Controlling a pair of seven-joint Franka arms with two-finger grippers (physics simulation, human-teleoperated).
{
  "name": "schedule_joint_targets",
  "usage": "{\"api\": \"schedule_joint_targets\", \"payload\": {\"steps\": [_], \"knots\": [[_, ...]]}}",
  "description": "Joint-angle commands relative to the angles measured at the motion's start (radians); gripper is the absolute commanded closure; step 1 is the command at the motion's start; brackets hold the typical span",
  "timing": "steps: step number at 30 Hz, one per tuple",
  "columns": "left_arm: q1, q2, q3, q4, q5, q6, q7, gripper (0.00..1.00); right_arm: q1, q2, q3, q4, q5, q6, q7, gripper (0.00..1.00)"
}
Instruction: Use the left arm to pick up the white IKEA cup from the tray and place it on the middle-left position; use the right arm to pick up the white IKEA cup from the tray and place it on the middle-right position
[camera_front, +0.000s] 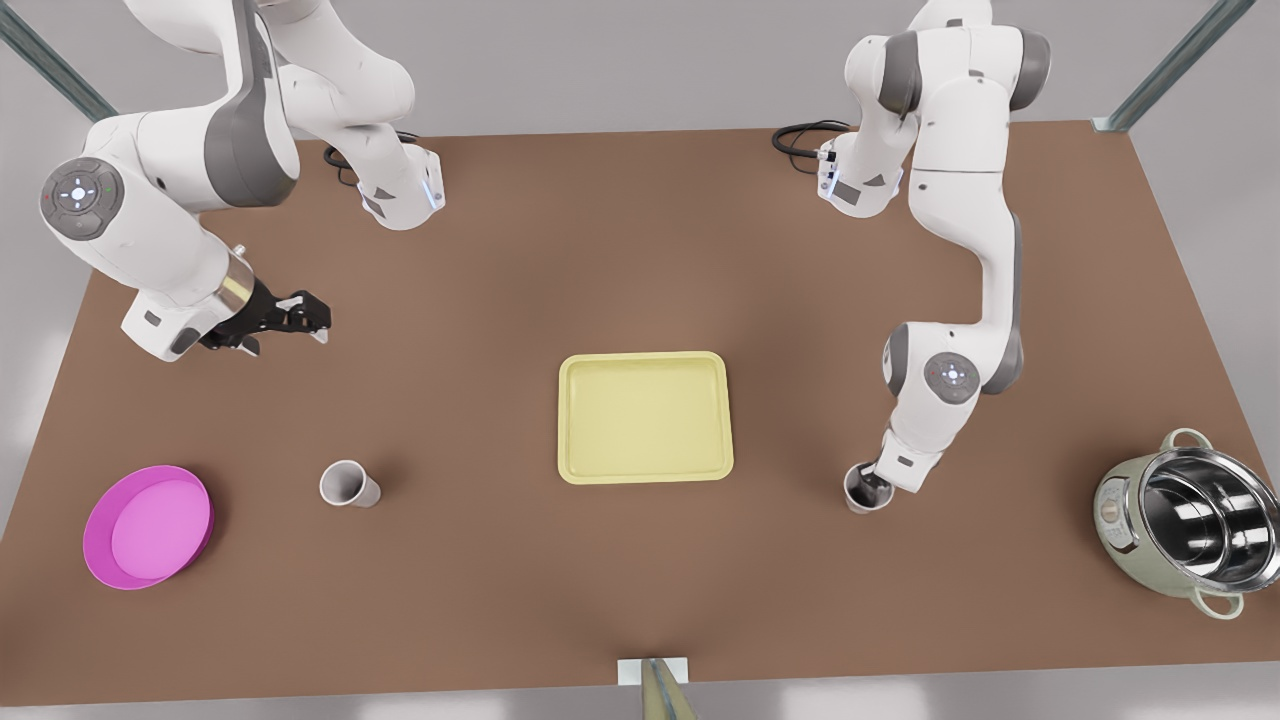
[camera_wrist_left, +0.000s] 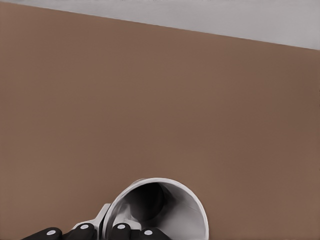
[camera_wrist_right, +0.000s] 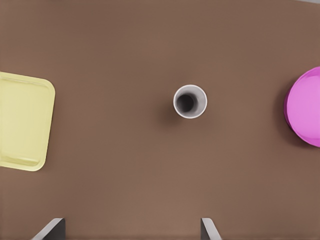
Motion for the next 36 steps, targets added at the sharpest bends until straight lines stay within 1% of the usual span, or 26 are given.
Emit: {"api": "schedule_joint_targets", "payload": {"steps": [1, 8, 10, 15, 16, 17, 18, 19, 22, 23, 24, 25, 26, 27, 28, 29, 30, 31, 36], "knots": [[0.0, 0.005, 0.0, 0.0, -0.017, 0.039, 0.201, 0.79, -0.083, -0.001, 0.001, 0.0, 0.001, 0.0, 0.039, 0.0], [0.008, 0.029, -0.007, -0.006, -0.092, 0.045, 0.209, 0.79, -0.083, -0.002, -0.001, 0.0, 0.001, -0.007, 0.038, 0.0], [0.006, 0.033, -0.009, -0.006, -0.195, 0.044, 0.29, 0.79, -0.089, -0.002, -0.004, 0.0, 0.002, -0.012, 0.012, 0.0], [0.002, 0.046, -0.009, -0.006, -0.193, 0.045, 0.293, 0.78, -0.095, -0.002, -0.002, 0.0, 0.001, -0.012, 0.012, 0.0], [0.002, 0.054, -0.009, -0.005, -0.193, 0.047, 0.291, 0.75, -0.095, -0.002, -0.002, 0.0, 0.001, -0.012, 0.012, 0.0], [0.002, 0.057, -0.009, -0.005, -0.193, 0.047, 0.291, 0.56, -0.095, -0.002, -0.002, 0.0, 0.001, -0.012, 0.012, 0.0], [0.002, 0.059, -0.009, -0.002, -0.193, 0.047, 0.291, 0.05, -0.095, -0.002, -0.002, 0.0, 0.001, -0.012, 0.012, 0.0], [0.0, 0.059, -0.009, -0.002, -0.193, 0.047, 0.291, 0.0, -0.095, -0.002, -0.004, 0.0, 0.001, -0.012, 0.012, 0.0], [-0.003, 0.04, -0.007, -0.002, -0.182, 0.038, 0.293, 0.0, -0.095, -0.001, -0.002, 0.0, 0.001, -0.01, 0.012, 0.0], [-0.009, -0.001, -0.004, -0.003, -0.181, -0.042, 0.293, 0.0, -0.095, -0.001, -0.002, 0.0, 0.001, -0.012, 0.012, 0.0], [-0.012, -0.093, -0.003, 0.0, -0.092, -0.221, 0.281, 0.0, -0.095, -0.002, -0.004, 0.0, 0.001, -0.012, 0.012, 0.0], [-0.017, -0.181, -0.004, 0.014, -0.049, -0.381, 0.281, 0.0, -0.095, -0.002, -0.004, 0.0, 0.001, -0.012, 0.01, 0.0], [-0.017, -0.237, -0.009, 0.096, -0.003, -0.576, 0.282, 0.0, -0.097, -0.002, -0.005, 0.0, 0.001, -0.016, 0.009, 0.0], [-0.015, -0.237, -0.009, 0.257, 0.006, -0.804, 0.287, 0.0, -0.097, -0.002, -0.005, 0.0, 0.002, -0.016, -0.002, 0.0], [-0.015, -0.239, 0.0, 0.36, 0.005, -0.961, 0.288, 0.0, -0.098, -0.004, -0.005, 0.0, 0.002, -0.016, -0.004, 0.0], [-0.015, -0.239, -0.001, 0.42, 0.008, -0.998, 0.287, 0.0, -0.098, -0.004, -0.005, 0.0, 0.002, -0.016, -0.004, 0.0], [-0.017, -0.233, -0.014, 0.446, 0.005, -1.03, 0.29, 0.0, -0.098, -0.002, -0.005, 0.0, 0.001, -0.016, -0.004, 0.0], [-0.018, -0.233, -0.026, 0.446, 0.003, -1.03, 0.284, 0.0, -0.098, -0.002, -0.004, 0.0, 0.001, -0.013, -0.004, 0.0], [-0.015, -0.234, -0.017, 0.442, 0.008, -1.03, 0.29, 0.0, -0.098, -0.001, -0.004, 0.0, 0.001, -0.004, -0.002, 0.0]]}}
